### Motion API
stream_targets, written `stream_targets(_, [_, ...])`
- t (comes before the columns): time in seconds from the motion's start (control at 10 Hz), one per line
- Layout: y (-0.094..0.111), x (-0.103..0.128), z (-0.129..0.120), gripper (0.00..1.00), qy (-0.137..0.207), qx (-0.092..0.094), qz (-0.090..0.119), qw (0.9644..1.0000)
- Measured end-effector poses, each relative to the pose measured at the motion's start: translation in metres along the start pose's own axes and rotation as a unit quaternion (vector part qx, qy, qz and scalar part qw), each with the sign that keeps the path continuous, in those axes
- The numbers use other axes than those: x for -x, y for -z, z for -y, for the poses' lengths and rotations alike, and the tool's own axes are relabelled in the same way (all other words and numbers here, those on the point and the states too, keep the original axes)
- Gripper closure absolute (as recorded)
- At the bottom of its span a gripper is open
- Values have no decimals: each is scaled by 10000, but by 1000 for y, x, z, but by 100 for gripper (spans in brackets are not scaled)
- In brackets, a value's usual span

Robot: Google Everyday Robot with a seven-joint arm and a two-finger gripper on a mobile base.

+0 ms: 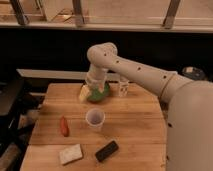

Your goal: Place the pepper in the ceramic bowl

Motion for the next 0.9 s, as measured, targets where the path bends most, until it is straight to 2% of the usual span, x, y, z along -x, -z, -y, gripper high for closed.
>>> stream_targets(0.2, [1,1,2,20,-13,-65,0,10000])
stream_targets(0.4, [5,7,0,20,111,-417,-111,9990])
stream_targets(0.5, [2,14,-5,20,252,-641,-218,9974])
stream_targets(0.7, [-17,27,-26,20,548,-823,-433,9942])
stream_targets(0.9, [-38,35,-44,20,720,-815,-554,9925])
